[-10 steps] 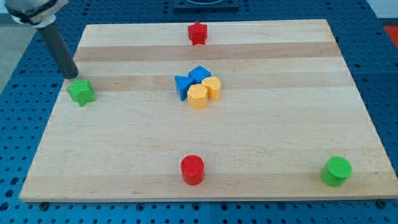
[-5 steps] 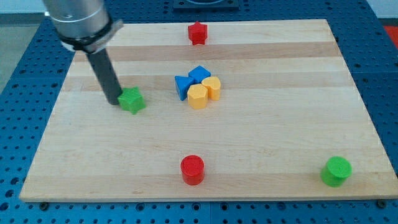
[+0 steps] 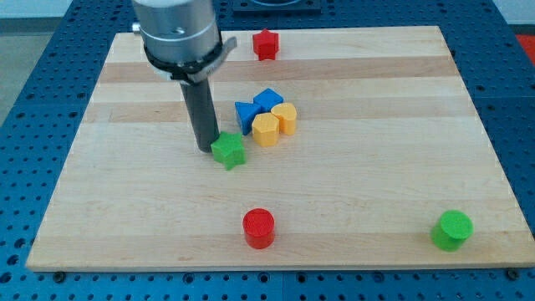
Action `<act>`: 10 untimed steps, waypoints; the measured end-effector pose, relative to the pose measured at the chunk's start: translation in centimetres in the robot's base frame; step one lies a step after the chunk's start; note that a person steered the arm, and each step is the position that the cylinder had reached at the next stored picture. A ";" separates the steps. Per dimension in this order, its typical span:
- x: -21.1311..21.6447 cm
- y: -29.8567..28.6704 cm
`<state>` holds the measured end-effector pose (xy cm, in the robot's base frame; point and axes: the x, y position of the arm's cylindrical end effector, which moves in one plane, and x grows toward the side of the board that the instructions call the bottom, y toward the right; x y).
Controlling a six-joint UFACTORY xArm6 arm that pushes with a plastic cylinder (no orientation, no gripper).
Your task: Push the green star into the green circle
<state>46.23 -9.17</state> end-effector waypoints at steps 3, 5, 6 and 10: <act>6.1 13.0; 8.9 19.6; 9.1 20.4; 7.1 22.5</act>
<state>53.36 13.36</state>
